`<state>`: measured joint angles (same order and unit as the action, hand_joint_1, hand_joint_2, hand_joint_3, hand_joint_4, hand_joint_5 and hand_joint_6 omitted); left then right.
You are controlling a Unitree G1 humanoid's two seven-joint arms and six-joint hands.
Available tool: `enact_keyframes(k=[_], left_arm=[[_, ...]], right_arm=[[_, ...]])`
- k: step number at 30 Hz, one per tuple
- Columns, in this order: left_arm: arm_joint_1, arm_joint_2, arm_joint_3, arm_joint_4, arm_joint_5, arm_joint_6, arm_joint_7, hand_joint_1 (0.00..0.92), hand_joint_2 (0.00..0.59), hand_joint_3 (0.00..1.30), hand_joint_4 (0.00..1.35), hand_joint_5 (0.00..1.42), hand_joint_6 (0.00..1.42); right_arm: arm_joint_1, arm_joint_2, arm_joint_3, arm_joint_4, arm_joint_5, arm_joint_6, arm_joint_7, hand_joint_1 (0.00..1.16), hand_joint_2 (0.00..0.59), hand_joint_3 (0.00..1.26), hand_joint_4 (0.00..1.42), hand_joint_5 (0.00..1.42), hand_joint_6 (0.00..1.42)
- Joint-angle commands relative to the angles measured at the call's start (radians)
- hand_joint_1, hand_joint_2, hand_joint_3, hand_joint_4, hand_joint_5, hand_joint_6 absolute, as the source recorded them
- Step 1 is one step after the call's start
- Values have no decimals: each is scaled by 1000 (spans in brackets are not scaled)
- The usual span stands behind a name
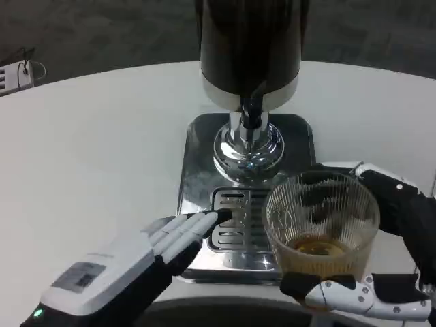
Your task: Grasp the cup under the faucet to collect the drink, then remove the cup.
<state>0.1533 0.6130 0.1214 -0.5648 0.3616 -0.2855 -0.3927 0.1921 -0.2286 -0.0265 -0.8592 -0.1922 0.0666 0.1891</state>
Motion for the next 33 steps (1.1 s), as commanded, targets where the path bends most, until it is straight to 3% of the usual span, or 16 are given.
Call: enact_keyframes(k=[1,33], left_arm=[[13,11,12,-11,8,9,-14,0,41,0,0,0,0],[18,-1,11,-19,1,67,-17,0,41,0,0,0,0]], right_arm=[[17,3,2,-43,16,-31,2,993,174,1044,1255,1331,1424],[53,8,3,-62,15,-29,2,991,172,1044,1255,1331,1424]])
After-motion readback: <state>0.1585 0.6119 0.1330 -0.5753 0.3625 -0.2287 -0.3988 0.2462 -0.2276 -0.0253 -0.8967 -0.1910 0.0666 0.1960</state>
